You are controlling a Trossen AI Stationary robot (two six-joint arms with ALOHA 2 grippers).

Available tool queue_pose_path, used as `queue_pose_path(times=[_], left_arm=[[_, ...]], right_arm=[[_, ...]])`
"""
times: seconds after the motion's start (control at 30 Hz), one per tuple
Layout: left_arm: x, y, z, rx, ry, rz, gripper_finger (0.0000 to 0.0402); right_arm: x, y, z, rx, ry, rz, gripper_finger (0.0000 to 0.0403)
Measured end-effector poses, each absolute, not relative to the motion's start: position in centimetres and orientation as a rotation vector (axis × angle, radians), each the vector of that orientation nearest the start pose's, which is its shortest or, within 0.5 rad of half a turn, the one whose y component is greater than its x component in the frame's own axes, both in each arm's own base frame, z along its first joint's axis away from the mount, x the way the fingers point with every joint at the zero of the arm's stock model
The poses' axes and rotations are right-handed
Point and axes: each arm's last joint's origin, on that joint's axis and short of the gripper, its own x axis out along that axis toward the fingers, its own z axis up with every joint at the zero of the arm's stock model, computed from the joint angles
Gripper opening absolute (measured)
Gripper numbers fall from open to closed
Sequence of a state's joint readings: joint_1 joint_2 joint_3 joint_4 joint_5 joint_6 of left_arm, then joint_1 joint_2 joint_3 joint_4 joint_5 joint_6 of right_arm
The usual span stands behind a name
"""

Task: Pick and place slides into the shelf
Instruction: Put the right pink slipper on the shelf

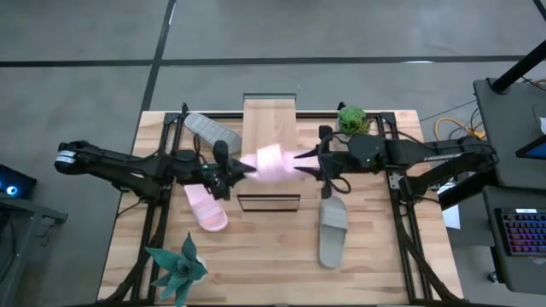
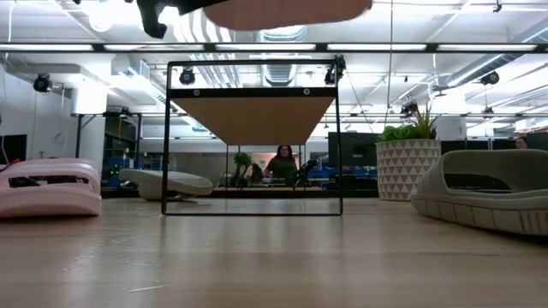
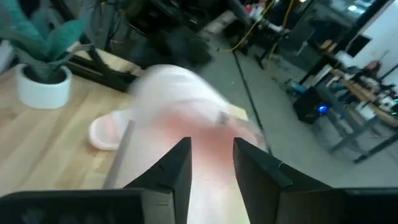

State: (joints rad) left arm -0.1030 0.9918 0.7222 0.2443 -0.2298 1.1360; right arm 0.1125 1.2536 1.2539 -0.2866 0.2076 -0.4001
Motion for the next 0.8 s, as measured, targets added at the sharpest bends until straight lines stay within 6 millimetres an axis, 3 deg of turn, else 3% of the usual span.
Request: queue_pose_path(times=[0.17, 0.37, 0.8], left_arm=[[21.4, -1.3, 31.5, 1.17, 0.148, 0.18, 0.0014], [21.3, -1.3, 31.3, 1.221, 0.165, 0.168, 0.0014], [22.9, -1.5, 31.1, 1.391, 0.144, 0.194, 0.0013]], right_arm=[[26.6, 3.5, 40.9, -0.51, 0.288, 0.079, 0.012], [26.5, 4.2, 40.8, -0.601, 0.299, 0.104, 0.0123], [27.2, 1.8, 41.3, -0.174, 0.255, -0.057, 0.0179]])
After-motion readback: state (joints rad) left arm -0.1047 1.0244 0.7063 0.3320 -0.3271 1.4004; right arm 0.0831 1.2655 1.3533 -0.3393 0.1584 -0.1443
